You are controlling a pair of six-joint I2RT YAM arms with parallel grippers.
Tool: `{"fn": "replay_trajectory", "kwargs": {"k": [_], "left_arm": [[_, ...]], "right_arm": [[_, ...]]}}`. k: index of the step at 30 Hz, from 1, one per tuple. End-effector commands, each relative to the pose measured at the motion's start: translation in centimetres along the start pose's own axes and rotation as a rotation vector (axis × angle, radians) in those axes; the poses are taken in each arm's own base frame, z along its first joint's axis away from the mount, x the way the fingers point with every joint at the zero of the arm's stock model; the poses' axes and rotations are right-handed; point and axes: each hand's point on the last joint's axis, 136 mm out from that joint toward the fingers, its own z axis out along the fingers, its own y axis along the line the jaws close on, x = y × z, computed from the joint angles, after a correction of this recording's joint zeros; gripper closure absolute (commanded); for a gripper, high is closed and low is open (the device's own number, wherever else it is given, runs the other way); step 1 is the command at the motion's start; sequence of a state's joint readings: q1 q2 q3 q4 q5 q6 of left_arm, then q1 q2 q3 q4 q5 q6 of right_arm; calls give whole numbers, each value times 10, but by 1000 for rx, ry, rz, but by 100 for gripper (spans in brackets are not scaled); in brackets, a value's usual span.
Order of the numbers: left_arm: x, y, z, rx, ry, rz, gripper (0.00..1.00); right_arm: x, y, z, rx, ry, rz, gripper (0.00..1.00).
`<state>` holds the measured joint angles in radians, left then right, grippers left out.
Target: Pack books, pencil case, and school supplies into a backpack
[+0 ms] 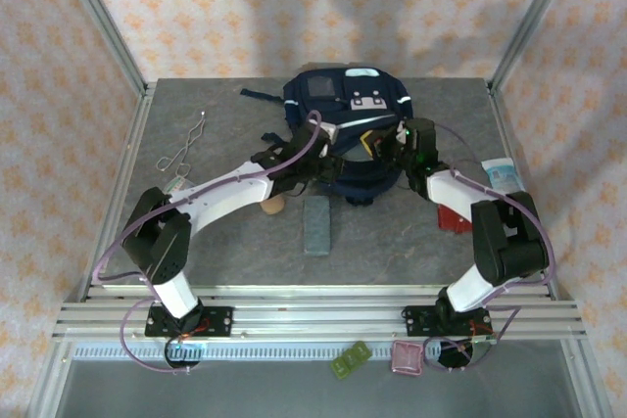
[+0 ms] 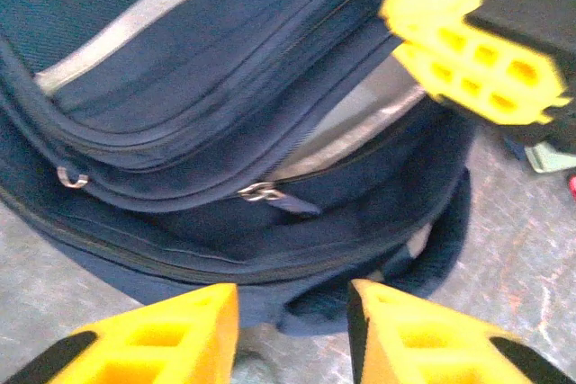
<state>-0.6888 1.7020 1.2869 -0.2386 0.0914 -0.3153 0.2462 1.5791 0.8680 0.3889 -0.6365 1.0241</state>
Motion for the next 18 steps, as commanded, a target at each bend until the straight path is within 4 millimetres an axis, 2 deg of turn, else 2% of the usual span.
{"fn": "replay_trajectory", "kwargs": {"k": [1,4,7,11,18], "left_arm": [[-14,16,1,-44,-55,-60,49],[-16,11,9,-30,-49,-63,43],[-17,6,18,-36,-40,-61,39],[-18,-13,25,-7,-51,-30,36],[-12,0,46,-123,-31,-51,36]], "right_arm": [[-26,65,-16,-147,-110,-102,100],[-30,76,-16,-163,-122,-114,100],[-30,76,-11,-171,-109,-105,100],[-30,73,-8,-168,-106,-98,100],[-30,79,-8,-182,-102,-102,100]]}}
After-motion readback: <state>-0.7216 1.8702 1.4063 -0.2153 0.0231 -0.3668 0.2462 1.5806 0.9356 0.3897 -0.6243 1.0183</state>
